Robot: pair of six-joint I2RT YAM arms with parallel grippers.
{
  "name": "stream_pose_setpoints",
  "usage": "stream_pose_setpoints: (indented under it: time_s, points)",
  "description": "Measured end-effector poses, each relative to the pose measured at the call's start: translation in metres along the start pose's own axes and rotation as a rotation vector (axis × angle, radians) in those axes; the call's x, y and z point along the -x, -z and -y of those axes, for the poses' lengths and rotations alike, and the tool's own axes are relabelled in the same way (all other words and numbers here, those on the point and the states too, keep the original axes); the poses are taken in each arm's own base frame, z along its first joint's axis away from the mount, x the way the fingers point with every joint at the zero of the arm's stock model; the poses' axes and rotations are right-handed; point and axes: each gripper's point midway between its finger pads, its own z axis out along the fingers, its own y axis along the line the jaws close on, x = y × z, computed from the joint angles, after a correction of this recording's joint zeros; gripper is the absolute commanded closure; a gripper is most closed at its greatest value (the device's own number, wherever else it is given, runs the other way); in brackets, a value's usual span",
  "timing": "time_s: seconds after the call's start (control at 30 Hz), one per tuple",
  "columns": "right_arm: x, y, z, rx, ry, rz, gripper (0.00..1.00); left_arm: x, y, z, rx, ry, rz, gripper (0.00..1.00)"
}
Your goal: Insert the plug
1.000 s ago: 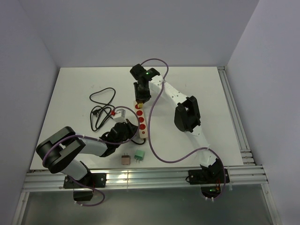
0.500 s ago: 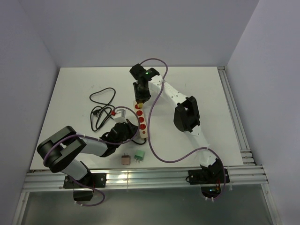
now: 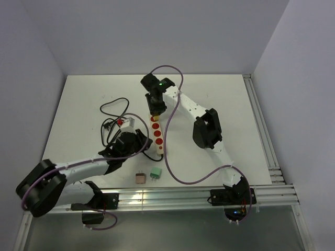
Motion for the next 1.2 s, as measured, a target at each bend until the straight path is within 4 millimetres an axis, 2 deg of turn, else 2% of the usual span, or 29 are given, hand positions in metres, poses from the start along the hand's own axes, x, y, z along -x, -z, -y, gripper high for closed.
stream_pose_setpoints:
  time_s: [0.07,0.17,0.23,0.3,0.4,0.47,0.53,0.63,0.7,0.83,0.97,1.2]
  points:
    - [0.000,0.000,-0.001,0.002,0.009,0.001,1.00,0.030,0.005,0.003,0.013,0.031,0.054,0.61]
    - [-0.001,0.000,-0.001,0.006,0.014,-0.003,1.00,0.091,0.008,0.007,0.034,0.086,0.167,0.63]
    - [0.000,0.000,-0.001,0.011,0.016,-0.006,1.00,0.133,0.006,0.005,0.052,0.119,0.236,0.64]
    - [-0.001,-0.001,0.000,0.017,0.015,-0.010,1.00,0.172,-0.002,-0.006,0.076,0.140,0.283,0.71]
    - [-0.002,-0.001,0.000,0.028,0.012,-0.008,1.00,0.192,-0.020,-0.024,0.099,0.159,0.269,0.75]
    - [-0.001,-0.001,0.000,0.037,0.009,-0.002,1.00,0.194,-0.039,-0.043,0.106,0.174,0.223,0.75]
    - [-0.001,-0.001,0.000,0.046,0.007,-0.002,1.00,0.184,-0.057,-0.061,0.109,0.194,0.151,0.76]
    - [-0.001,-0.001,0.000,0.056,0.005,-0.006,1.00,0.172,-0.088,-0.073,0.081,0.212,0.041,0.78]
    - [-0.001,-0.001,0.000,0.060,0.005,-0.007,1.00,0.170,-0.111,-0.073,0.040,0.214,-0.015,0.80]
    - [-0.001,-0.001,0.000,0.063,0.006,-0.007,1.00,0.167,-0.146,-0.064,-0.074,0.213,-0.087,0.80]
    - [0.000,0.000,0.001,0.068,0.003,-0.010,1.00,0.164,-0.167,-0.059,-0.144,0.210,-0.131,0.79]
    - [0.001,-0.001,0.001,0.083,-0.008,-0.019,1.00,0.171,-0.193,-0.042,-0.253,0.182,-0.167,0.80]
